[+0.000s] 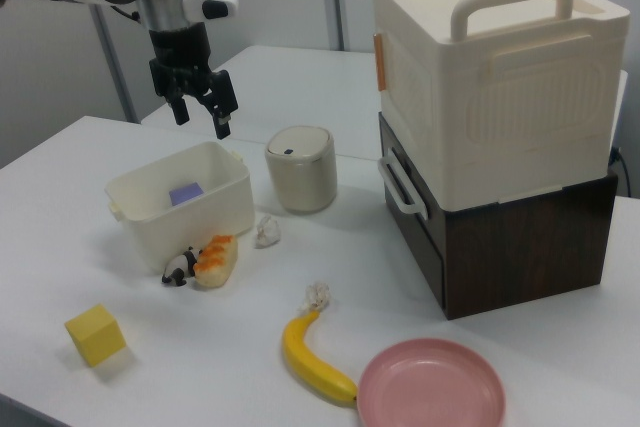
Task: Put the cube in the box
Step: 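Move the open gripper toward the yellow cube on the table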
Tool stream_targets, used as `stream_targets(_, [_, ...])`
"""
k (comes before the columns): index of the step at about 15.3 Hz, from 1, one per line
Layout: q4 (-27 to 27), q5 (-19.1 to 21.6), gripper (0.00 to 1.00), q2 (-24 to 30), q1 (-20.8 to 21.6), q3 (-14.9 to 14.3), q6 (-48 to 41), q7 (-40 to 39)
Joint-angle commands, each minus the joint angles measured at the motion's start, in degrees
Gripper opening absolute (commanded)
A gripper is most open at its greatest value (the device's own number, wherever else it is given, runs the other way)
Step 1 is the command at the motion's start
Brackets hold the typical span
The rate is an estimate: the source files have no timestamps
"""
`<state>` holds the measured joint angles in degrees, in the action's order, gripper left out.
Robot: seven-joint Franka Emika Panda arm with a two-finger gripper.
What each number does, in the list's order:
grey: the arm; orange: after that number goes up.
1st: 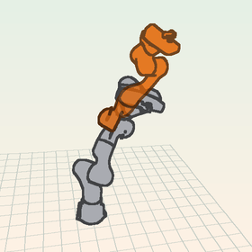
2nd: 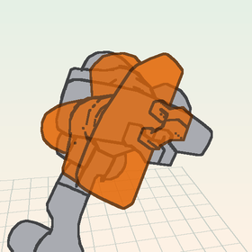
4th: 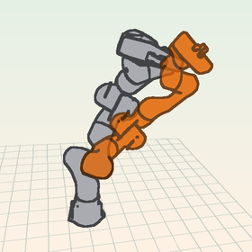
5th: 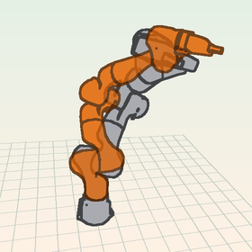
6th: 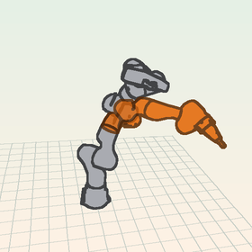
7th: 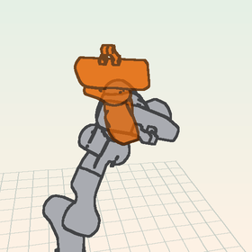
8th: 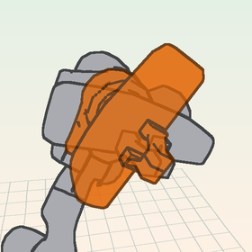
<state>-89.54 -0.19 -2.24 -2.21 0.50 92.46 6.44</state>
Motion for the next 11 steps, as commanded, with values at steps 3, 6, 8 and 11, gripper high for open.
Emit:
stream_targets(3, [-0.89, 2.56, 1.00, 0.92, 0.19, -0.59, 0.61, -5.21])
stream_targets(6, [-4.92, 3.09, 1.00, 2.85, 0.19, -0.24, 2.46, -4.15])
stream_targets(8, [-9.31, 3.09, 1.00, 5.31, 0.97, -0.15, 6.05, -3.89])
stream_targets(11, [-15.90, 3.00, 1.00, 8.65, 3.26, -0.06, 10.37, -0.65])
